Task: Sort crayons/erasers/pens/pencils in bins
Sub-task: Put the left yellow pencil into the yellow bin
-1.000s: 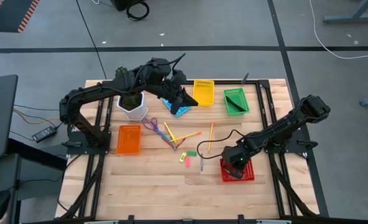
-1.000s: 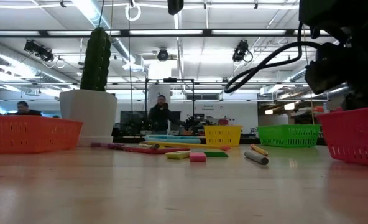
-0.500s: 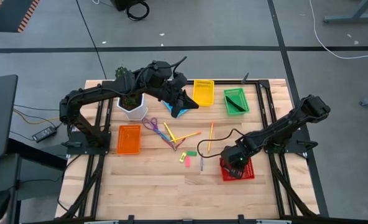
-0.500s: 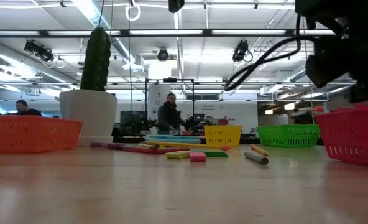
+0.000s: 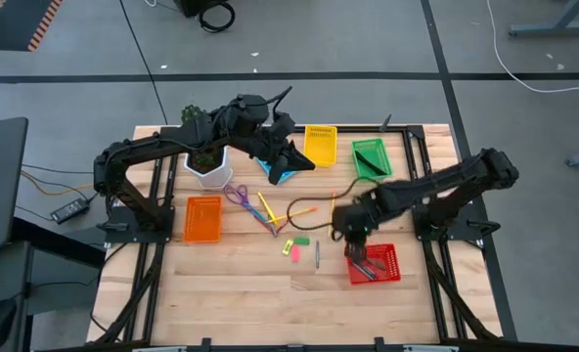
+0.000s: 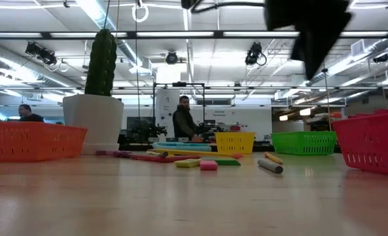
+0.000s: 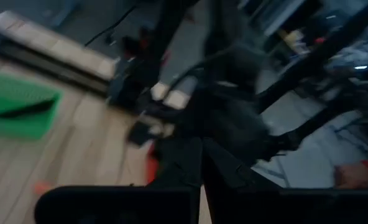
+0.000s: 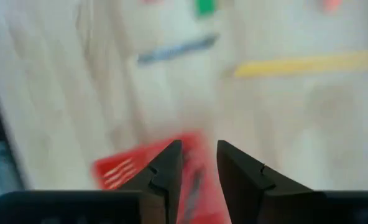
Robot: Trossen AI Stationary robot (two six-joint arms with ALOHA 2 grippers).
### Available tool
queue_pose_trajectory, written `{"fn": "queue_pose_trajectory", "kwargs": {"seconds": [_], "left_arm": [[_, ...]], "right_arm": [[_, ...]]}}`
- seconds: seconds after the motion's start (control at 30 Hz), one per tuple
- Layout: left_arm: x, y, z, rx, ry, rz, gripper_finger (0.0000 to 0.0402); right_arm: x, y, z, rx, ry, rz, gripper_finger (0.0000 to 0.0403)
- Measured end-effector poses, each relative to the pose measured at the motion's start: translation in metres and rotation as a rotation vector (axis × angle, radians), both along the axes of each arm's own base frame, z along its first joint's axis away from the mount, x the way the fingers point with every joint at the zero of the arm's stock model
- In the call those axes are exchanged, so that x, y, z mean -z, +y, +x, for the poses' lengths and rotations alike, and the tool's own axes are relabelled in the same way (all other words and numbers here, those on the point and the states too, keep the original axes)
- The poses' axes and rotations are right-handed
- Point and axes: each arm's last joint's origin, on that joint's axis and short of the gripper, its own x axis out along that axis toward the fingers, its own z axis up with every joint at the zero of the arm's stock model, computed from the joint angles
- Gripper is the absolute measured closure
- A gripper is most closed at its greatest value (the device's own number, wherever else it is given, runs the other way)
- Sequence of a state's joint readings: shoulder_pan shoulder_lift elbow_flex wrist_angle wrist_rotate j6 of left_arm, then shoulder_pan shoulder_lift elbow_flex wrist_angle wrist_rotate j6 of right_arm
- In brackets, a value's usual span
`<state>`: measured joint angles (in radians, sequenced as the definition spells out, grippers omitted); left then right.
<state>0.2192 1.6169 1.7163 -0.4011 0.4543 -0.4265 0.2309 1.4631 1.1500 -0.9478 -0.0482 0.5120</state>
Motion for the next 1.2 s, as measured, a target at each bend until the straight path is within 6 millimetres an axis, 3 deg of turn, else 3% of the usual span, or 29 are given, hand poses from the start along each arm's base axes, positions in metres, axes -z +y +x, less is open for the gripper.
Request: {"fn": "queue_pose_trajectory", "kwargs": {"seconds": [0.2,0.3,0.43,0.63,0.73,0.93,1.2], "left_arm": [[-0.027,-0.010,-0.019,0.028,-0.124,0.047,0.0386],[-0.029,-0.012,-0.035,-0.014,-0.052,0.074,0.0395],[-0.026,-0.015,-0.059,-0.103,0.095,0.126,0.0394],[-0.033,-0.024,-0.085,-0.170,0.156,0.160,0.0379],[-0.042,-0.028,-0.096,-0.197,0.115,0.177,0.0382],[-0.052,-0.031,-0.115,-0.217,0.085,0.185,0.0394],[-0.066,-0.035,-0.139,-0.231,0.013,0.200,0.0381]], "right_arm": [[-0.023,-0.038,0.014,-0.166,-0.115,-0.149,0.0296],[-0.024,-0.056,0.014,-0.268,-0.106,-0.235,0.0295],[-0.024,-0.072,0.015,-0.549,-0.117,-0.354,0.0293],[-0.026,-0.090,0.032,-0.558,-0.253,-0.411,0.0275],[-0.013,-0.092,0.046,-0.579,-0.264,-0.408,0.0257],[0.030,-0.092,0.073,-0.597,-0.196,-0.338,0.0222],[0.072,-0.098,0.089,-0.573,-0.093,-0.315,0.0221]]}}
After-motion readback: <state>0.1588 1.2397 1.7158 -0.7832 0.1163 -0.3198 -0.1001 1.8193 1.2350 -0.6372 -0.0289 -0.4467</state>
